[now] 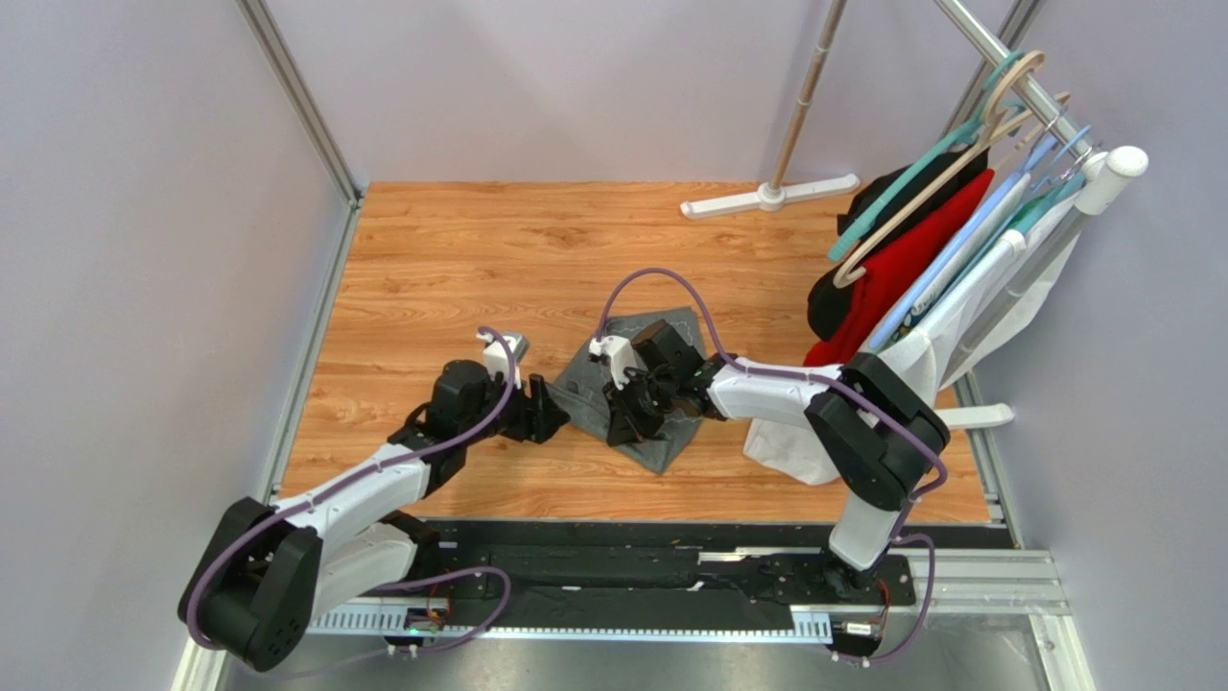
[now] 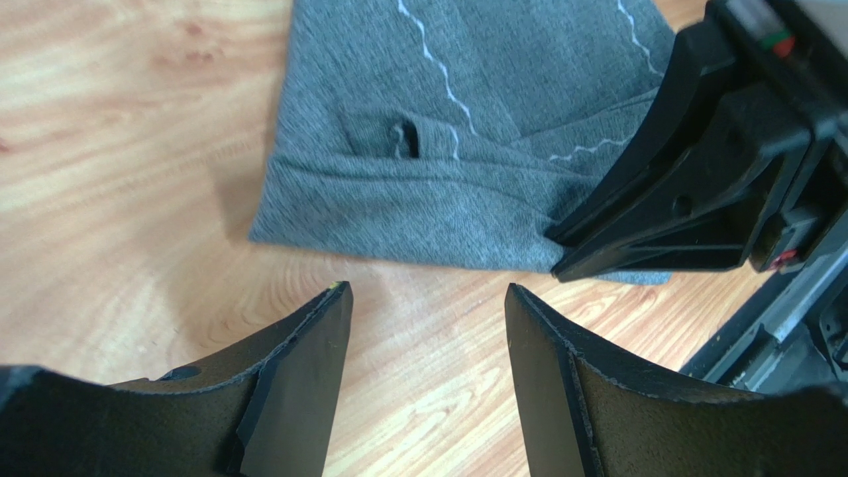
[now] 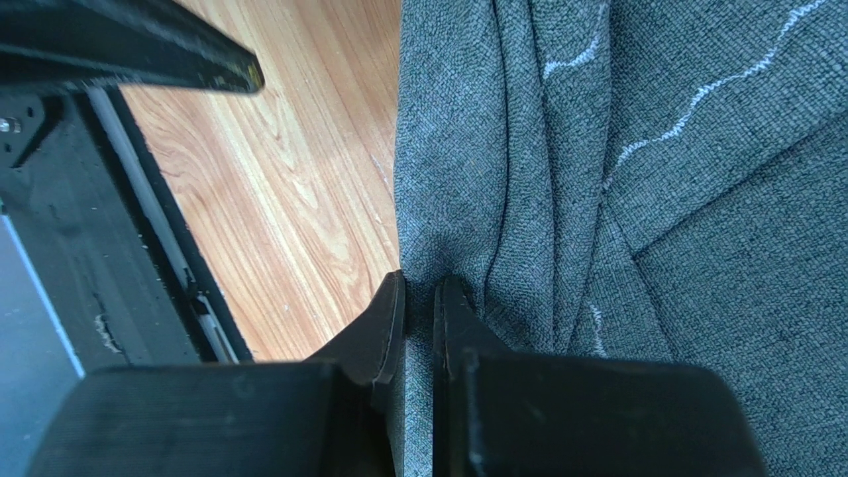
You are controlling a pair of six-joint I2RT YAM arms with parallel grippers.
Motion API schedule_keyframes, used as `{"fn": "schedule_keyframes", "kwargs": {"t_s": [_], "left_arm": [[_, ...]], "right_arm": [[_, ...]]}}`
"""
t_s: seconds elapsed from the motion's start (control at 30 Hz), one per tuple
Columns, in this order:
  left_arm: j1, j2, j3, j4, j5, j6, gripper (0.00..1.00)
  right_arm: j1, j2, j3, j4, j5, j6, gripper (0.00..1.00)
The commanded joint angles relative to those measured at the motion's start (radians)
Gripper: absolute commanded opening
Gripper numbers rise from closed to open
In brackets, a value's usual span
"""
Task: Fold the napkin, place the utensils inside, and roll it up
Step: Roll the napkin with the utensil
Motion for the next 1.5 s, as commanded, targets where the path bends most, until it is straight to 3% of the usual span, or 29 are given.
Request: {"fn": "schedule_keyframes", "kwargs": {"t_s": [0.0,0.3,0.87,0.97,1.0,1.07,1.23,1.37,1.47], "left_arm": [[-0.034,0.000,-0.011,0.025,-0.025,-0.065,0.68],[-0.086,0.170,0.001,0.164,-0.076,-0.138,0.70],[-0.110,0.423,-0.034,0.449,-0.159,-0.375,0.73],[-0.127,0.425,-0.039,0.457,-0.211,-0.378,0.61],[-0.132,0.426,-0.040,0.457,-0.230,-0.378,0.49],[-0.141,0.434,-0.045,0.465,-0.269,-0.379,0.38],[-0.159,0.455,-0.039,0.486,-0.287,-0.372,0.28],[-0.163,0.442,-0.042,0.493,-0.321,-0.359,0.08],[-0.167,0.420,-0.039,0.491,-0.329,-0.335,0.00]], "right_arm": [[-0.026,0.016,0.014,0.045,-0.087,0.062,0.00],[-0.081,0.036,-0.017,0.130,-0.192,0.122,0.00],[-0.094,0.041,-0.038,0.138,-0.199,0.108,0.00],[-0.092,0.039,-0.043,0.138,-0.204,0.111,0.00],[-0.092,0.039,-0.041,0.138,-0.204,0.110,0.00],[-0.092,0.040,-0.041,0.138,-0.209,0.108,0.00],[-0.092,0.060,-0.037,0.138,-0.212,0.111,0.00],[-0.092,0.053,-0.043,0.138,-0.189,0.110,0.00],[-0.091,0.034,-0.041,0.126,-0.140,0.100,0.00]]}}
